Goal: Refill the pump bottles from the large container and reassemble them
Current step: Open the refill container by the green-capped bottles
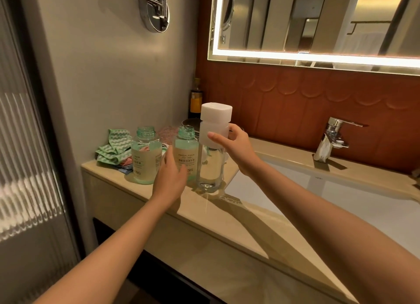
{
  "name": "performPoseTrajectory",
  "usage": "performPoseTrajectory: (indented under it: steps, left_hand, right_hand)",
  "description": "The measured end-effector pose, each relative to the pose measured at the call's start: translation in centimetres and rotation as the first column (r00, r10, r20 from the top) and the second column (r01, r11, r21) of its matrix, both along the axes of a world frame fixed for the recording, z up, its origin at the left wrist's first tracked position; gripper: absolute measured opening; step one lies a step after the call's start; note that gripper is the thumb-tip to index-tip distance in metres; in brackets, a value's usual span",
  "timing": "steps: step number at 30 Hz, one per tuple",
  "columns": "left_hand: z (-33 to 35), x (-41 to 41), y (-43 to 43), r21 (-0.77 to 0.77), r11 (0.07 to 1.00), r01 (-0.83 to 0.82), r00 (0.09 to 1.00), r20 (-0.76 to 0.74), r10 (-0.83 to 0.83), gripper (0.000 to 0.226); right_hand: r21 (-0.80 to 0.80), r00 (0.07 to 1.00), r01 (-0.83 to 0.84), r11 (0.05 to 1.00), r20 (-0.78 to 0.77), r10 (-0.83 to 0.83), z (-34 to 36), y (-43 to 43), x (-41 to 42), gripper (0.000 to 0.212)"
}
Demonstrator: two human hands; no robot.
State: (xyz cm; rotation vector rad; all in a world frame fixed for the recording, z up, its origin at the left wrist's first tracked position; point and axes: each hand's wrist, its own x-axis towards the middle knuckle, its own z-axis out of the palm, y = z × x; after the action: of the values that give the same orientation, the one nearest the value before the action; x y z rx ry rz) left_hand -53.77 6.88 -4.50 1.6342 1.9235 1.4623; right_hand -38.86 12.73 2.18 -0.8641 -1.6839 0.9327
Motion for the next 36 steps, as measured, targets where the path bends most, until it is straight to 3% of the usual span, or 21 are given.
performPoseTrajectory:
  steps: [3,6,8,11,14,17,20,24,29,31,36]
  left_hand:
    - [-0.5,0.4,-1.3,0.125,0.991,0.057,0.990,0.120,-0.072,0.047]
    - [-0.5,1.0,-2.1,0.197,0.971,0.137,0.971,0.165,-0.171,0.041]
    - [-0.2,1.5,-2.1,0.197,0.966,0.166,0.962,0.185,-0.203,0.046]
    - [0.5,2.7,-1.9,0.174,0.966,0.191,0.958,0.182,-0.222,0.060]
    - [1.3,4.1,-1.2,0.152,0.974,0.170,0.966,0.172,-0.195,0.074]
    - [1.8,4.9,-0.3,0.065,0.994,0.089,0.984,0.149,-0.098,0.094]
    - [1.9,5.2,0.5,-0.032,0.999,-0.007,1.000,-0.017,0.007,0.098]
    - [2.2,4.8,0.9,-0.031,0.997,-0.069,0.990,-0.129,0.065,0.077]
    - [2.1,4.8,1.0,-0.008,0.997,-0.083,0.984,-0.157,0.081,0.077]
    - [2.0,4.8,1.1,-0.005,0.995,-0.095,0.984,-0.149,0.094,0.080]
    - [2.0,4.8,1.1,-0.013,0.996,-0.090,0.984,-0.155,0.086,0.078]
  right_hand:
    - [-0.013,1.000,0.007,1.000,0.015,-0.007,-0.1,-0.6,0.3,0.054]
    - [-0.087,0.995,-0.089,0.992,0.046,0.093,0.4,-1.1,1.0,0.065]
    - [-0.111,0.992,-0.108,0.988,0.060,0.115,1.4,-1.5,1.4,0.074]
    - [-0.007,0.999,0.045,0.999,-0.001,-0.045,3.8,-1.5,1.4,0.073]
    - [0.117,0.979,0.116,0.986,0.154,-0.133,6.7,-1.1,0.7,0.069]
    - [0.262,0.854,0.089,0.961,0.476,-0.209,8.5,-1.0,-0.2,0.066]
    - [0.432,0.692,0.049,0.901,0.636,-0.342,8.9,-1.0,-0.7,0.067]
    - [0.467,0.641,0.009,0.884,0.676,-0.364,9.2,-1.0,-0.6,0.062]
    - [0.233,0.681,-0.075,0.970,0.722,-0.121,10.2,-1.1,0.0,0.066]
    - [0.341,0.653,-0.037,0.939,0.720,-0.236,10.8,-1.0,0.0,0.074]
    - [0.553,0.410,-0.004,0.833,0.761,-0.503,10.9,-0.8,-0.6,0.081]
